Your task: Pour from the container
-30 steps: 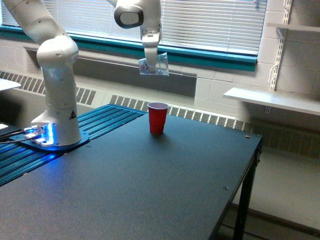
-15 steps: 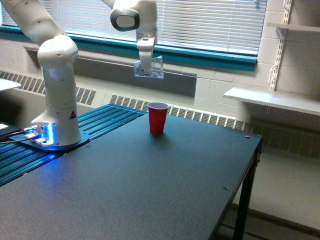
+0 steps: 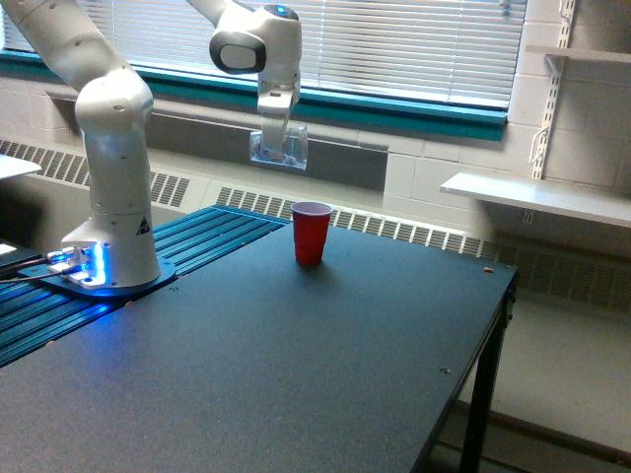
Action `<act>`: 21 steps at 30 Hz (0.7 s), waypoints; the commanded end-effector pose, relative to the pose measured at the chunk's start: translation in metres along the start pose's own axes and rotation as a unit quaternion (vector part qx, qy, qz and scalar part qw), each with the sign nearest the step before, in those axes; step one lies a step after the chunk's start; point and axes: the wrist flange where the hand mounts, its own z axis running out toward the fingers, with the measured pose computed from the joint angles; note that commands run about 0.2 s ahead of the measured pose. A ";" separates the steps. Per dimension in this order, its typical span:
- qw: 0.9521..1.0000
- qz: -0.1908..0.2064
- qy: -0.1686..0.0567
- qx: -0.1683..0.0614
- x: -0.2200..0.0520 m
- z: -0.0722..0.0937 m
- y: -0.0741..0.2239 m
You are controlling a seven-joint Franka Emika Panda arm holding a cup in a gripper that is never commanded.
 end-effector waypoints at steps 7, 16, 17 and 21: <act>1.000 0.020 -0.018 -0.013 0.010 0.015 0.018; 0.999 0.042 -0.030 -0.015 0.018 0.018 0.028; 0.999 0.043 -0.031 -0.015 0.020 0.019 0.029; 0.998 0.045 -0.037 -0.018 0.024 0.023 0.034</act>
